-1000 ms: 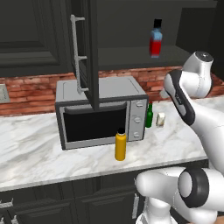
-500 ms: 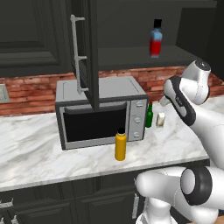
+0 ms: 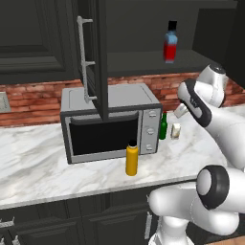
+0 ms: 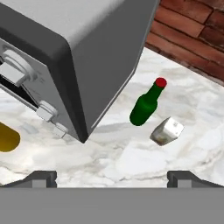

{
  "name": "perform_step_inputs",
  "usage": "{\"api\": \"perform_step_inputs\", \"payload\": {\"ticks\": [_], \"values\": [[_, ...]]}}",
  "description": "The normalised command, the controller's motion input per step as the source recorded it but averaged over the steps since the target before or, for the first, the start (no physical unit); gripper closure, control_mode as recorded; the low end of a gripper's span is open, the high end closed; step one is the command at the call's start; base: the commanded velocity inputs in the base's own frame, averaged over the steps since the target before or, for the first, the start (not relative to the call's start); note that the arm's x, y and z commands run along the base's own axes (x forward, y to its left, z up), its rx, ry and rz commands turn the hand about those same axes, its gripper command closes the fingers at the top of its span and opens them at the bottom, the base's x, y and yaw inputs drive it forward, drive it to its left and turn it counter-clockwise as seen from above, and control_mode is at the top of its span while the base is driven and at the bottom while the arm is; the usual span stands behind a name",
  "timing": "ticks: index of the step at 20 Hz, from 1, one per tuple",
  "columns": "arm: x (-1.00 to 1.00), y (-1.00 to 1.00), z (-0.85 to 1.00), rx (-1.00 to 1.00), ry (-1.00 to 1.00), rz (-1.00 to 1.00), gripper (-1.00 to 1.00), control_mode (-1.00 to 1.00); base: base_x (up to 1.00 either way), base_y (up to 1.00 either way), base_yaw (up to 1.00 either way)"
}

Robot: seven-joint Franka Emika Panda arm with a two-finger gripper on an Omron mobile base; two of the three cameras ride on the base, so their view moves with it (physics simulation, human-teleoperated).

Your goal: Sort all alcoholic drinks to one cabinet, and non-alcoholic drinks to the other.

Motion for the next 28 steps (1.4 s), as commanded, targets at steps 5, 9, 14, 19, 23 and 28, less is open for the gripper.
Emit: {"api": "perform_step_inputs", "payload": {"ticks": [5,9,14,19,23,28], "values": [[0.13,-0.05,-0.13,0.0,0.07,0.08,-1.0,-1.0,0.0,0.0,0.0],[0.11,-0.08,-0.16,0.0,0.01,0.06,-1.0,-1.0,0.0,0.0,0.0],[0.07,-0.06,-0.14,0.0,0.0,0.06,-1.0,-1.0,0.0,0.0,0.0],[0.06,0.0,-0.07,0.0,0.0,0.05,-1.0,-1.0,0.0,0.0,0.0],[0.04,0.0,-0.01,0.01,0.0,0.03,-1.0,-1.0,0.0,0.0,0.0],[0.15,0.0,-0.06,0.01,0.0,0.01,-1.0,-1.0,0.0,0.0,0.0]]}}
